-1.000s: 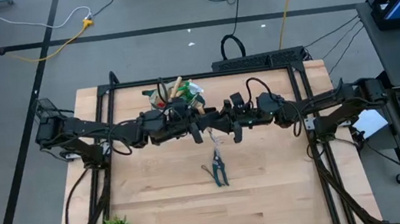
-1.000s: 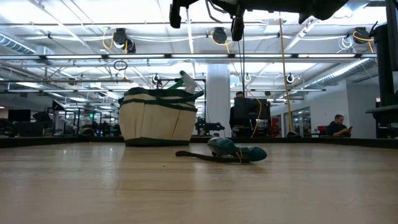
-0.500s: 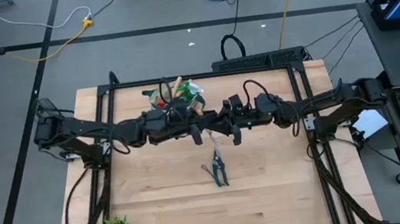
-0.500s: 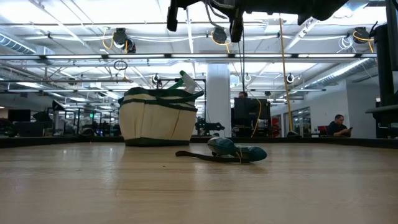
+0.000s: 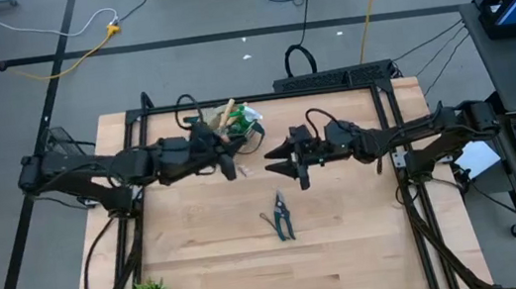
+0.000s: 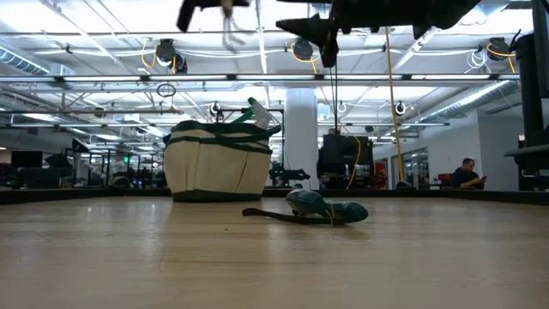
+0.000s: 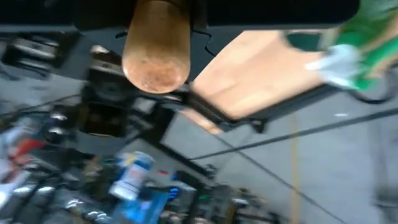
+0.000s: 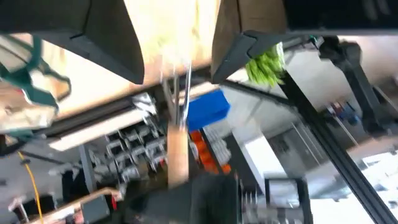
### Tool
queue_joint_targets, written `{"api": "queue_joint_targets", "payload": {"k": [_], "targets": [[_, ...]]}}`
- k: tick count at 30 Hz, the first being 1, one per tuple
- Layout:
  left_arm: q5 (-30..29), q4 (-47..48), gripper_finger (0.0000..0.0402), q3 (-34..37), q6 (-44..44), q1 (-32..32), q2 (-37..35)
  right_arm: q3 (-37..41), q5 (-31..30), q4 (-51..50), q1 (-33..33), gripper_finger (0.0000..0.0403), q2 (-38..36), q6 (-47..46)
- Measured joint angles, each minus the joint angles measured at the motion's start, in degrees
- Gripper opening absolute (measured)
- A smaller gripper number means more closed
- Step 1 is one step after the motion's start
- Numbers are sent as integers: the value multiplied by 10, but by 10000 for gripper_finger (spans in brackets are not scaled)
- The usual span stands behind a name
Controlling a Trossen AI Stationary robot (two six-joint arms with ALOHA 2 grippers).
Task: Pick & Place Garden tools in Gardening bag
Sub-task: Put the hand rake into the gardening bag
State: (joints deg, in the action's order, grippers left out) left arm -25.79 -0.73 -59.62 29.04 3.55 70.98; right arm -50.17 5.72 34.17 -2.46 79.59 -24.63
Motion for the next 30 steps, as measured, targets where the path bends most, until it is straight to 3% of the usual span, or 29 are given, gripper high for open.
{"api": "queue_joint_targets", "payload": {"k": [3, 6, 16, 25, 30], "targets": [[-48, 74, 44, 2, -3, -1, -26, 0, 2, -38, -4, 192, 0, 5], [-63, 88, 44, -1, -16, -15, -36, 0, 3, -81, -10, 195, 0, 20], [-9, 150, 44, 0, -40, -112, -33, 0, 3, -151, -33, 167, 0, 83], [58, 136, 44, -3, -86, -201, -15, 0, 40, -165, -65, 70, 0, 90], [78, 206, 44, -74, -141, -232, 37, 0, 81, -167, -82, 8, 0, 101]]}}
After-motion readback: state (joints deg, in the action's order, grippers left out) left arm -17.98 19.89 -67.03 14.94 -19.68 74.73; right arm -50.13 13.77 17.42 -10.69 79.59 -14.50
